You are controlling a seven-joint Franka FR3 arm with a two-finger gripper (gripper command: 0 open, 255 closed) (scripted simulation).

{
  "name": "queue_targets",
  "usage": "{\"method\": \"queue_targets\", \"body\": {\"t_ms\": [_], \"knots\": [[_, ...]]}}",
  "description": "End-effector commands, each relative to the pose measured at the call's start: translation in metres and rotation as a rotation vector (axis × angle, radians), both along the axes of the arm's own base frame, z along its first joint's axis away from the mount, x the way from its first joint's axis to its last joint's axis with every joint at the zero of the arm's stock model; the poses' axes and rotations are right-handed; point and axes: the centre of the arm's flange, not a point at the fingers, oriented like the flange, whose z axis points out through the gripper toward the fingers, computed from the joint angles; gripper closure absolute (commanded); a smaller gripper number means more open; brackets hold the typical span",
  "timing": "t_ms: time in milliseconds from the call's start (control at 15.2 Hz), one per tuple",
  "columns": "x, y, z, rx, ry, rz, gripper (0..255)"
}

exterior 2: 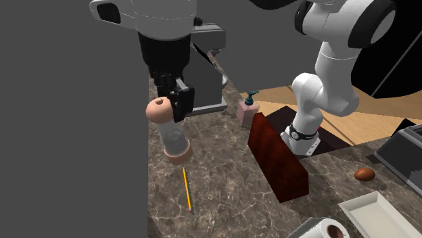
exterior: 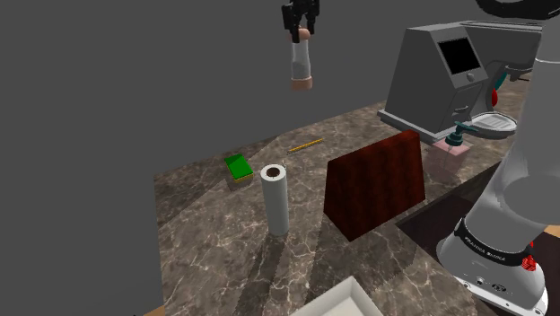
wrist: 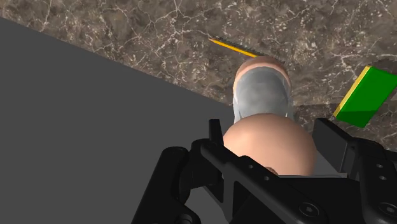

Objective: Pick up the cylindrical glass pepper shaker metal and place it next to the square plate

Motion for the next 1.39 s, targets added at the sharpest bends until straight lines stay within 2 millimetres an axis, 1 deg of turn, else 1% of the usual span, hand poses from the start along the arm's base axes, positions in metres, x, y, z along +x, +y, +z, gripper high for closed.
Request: {"method": "queue_targets", "body": {"t_ms": [0, 1320], "knots": [[-0.021, 0.018, 0.0, 0.0, 0.0, 0.0, 255], [-0.226, 0.184, 0.001, 0.0, 0.0, 0.0, 255]]}}
